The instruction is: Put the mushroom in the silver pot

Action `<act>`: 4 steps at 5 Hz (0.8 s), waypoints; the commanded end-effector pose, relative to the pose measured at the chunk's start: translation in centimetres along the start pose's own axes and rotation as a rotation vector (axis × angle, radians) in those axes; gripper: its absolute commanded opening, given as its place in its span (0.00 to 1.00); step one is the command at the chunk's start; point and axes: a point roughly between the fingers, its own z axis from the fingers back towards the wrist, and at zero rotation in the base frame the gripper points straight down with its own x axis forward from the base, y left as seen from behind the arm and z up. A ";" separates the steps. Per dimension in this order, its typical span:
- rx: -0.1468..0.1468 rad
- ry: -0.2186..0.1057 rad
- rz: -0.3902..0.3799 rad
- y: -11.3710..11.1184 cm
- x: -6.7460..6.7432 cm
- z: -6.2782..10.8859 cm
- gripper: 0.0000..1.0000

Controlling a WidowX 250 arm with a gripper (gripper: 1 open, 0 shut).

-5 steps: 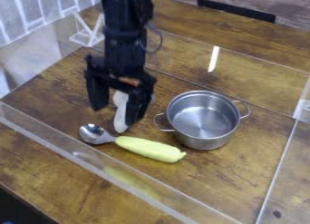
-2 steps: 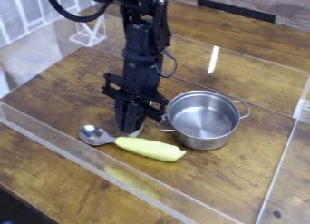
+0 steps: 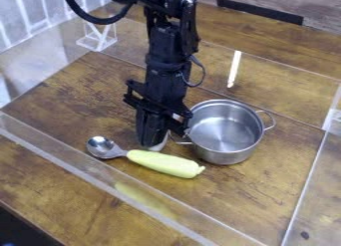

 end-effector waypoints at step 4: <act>0.038 -0.114 -0.158 0.8 -1.8 5.4 0.00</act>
